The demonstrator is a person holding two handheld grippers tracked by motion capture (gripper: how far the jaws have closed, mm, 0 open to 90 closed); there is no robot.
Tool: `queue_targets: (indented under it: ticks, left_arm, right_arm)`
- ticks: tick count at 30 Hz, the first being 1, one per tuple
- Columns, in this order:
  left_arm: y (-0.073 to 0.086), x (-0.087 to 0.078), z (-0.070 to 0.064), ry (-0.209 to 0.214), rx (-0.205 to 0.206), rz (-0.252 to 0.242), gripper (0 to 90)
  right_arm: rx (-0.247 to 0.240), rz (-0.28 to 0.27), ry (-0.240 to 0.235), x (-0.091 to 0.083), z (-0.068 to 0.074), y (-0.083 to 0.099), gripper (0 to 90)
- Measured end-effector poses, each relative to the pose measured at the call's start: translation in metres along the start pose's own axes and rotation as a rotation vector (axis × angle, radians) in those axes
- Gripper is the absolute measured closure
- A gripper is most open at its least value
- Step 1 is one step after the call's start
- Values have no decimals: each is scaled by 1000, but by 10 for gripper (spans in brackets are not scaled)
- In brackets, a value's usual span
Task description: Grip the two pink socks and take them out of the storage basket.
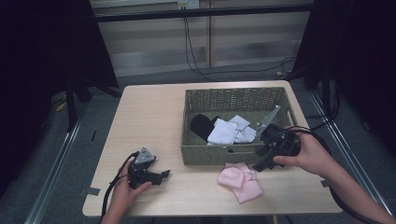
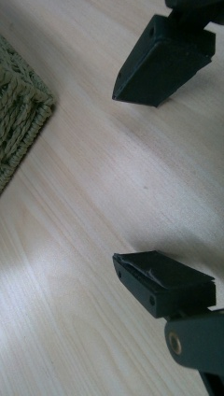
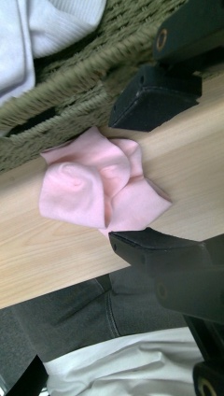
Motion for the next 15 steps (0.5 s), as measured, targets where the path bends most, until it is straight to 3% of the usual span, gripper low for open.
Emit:
queue_targets:
  ticks: [15]
  left_arm:
    - [0, 0, 0, -2, 5, 2, 176]
  right_arm:
    - [44, -43, -9, 20, -7, 35, 325]
Point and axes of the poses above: each handheld gripper's, and its own axes: x roughly forward along the jaws, y roughly out of its underside, z roughly to its left, the point moved 7 cm from there along x, roughly forward along the jaws, and after that the axes turned 3 degrees about y, right-handed, at the moved point
